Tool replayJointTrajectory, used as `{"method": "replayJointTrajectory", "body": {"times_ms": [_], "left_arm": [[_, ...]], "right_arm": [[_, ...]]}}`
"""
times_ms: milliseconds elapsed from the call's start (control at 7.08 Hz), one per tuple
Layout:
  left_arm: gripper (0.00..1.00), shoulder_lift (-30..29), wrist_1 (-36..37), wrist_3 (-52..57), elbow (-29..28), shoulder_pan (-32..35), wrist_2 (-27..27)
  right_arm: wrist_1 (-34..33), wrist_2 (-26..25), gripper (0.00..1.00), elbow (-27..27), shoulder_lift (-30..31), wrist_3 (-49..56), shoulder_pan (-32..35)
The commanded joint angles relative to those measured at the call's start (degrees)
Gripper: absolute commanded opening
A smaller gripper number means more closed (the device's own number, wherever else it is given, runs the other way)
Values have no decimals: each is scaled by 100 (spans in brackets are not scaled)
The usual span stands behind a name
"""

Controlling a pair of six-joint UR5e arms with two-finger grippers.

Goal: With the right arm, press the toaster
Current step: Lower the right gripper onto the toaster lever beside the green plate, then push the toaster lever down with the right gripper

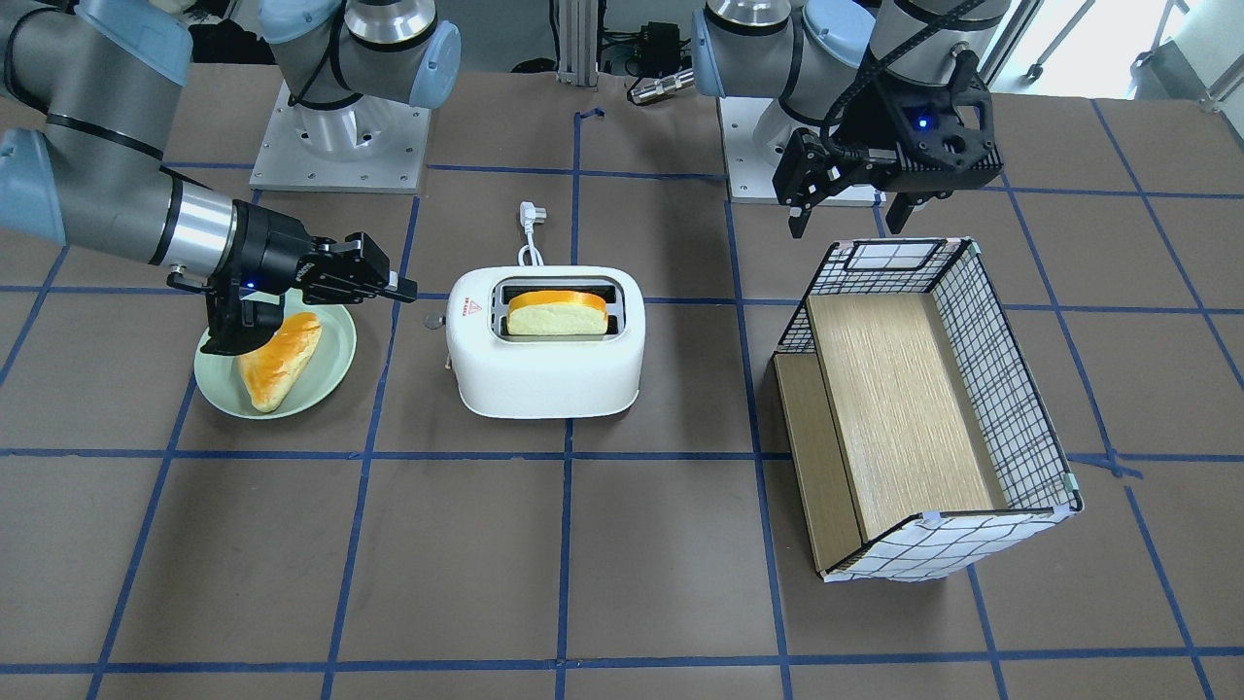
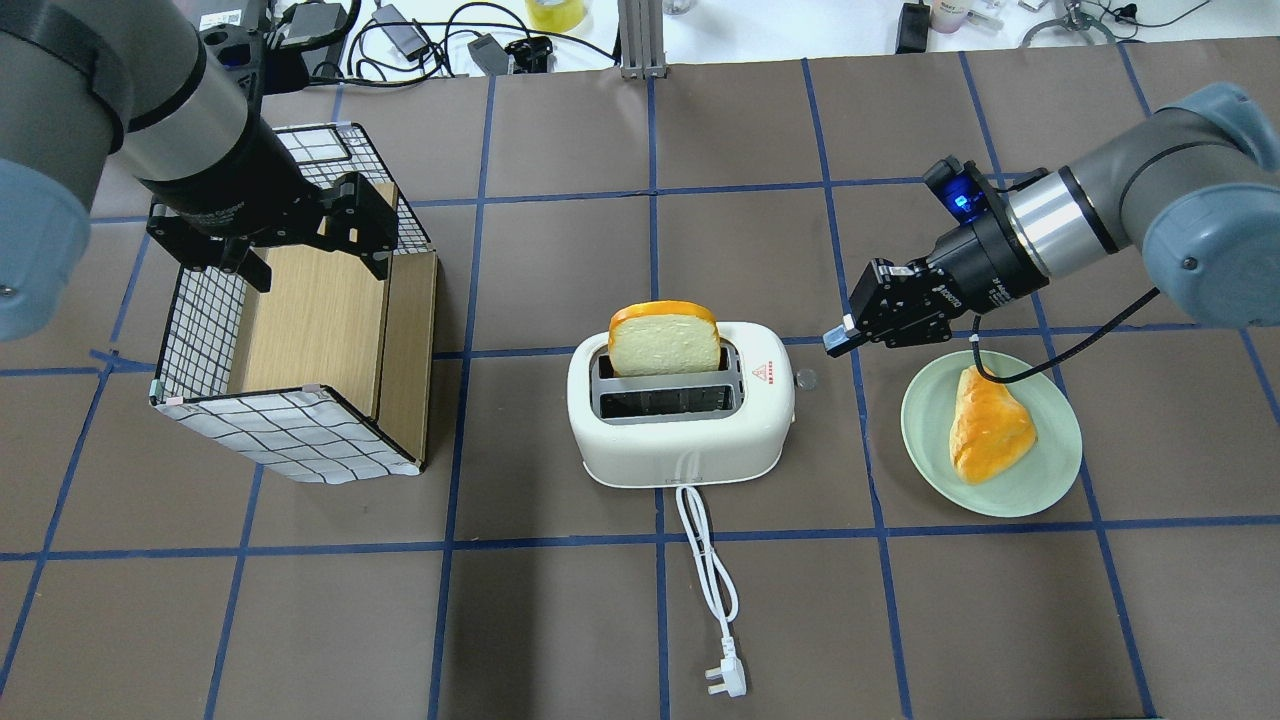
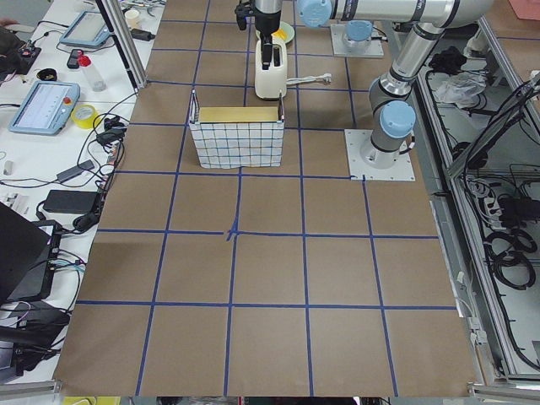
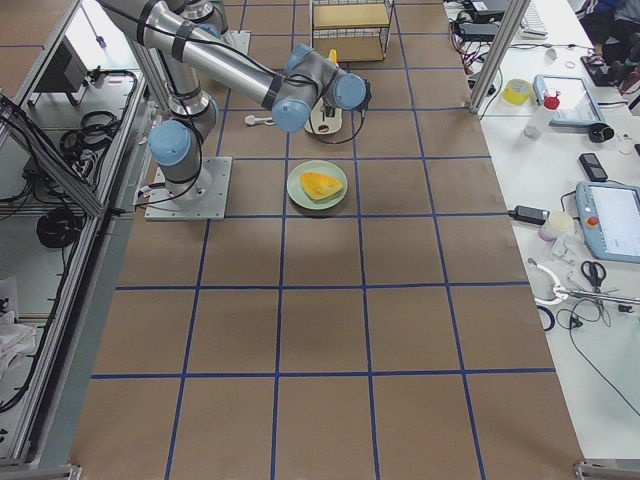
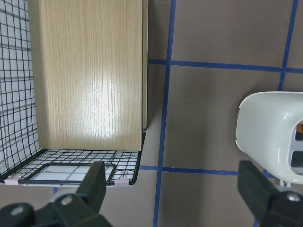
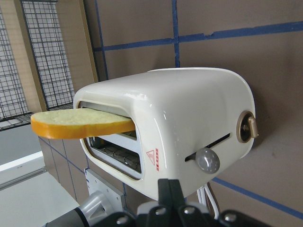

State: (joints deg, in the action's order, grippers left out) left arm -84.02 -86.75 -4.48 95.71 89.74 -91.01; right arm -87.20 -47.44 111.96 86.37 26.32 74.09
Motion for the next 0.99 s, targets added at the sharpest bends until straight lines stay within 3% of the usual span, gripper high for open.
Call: {"method": "replayJointTrajectory", "body": {"times_ms": [0, 847], "left_arm": [[100, 0, 0, 0, 0, 0, -5], [100, 0, 0, 0, 0, 0, -5]], "right_arm": [[-77, 24, 0, 264, -49, 4, 0], [-692, 42, 0, 493, -295, 13, 18]]}}
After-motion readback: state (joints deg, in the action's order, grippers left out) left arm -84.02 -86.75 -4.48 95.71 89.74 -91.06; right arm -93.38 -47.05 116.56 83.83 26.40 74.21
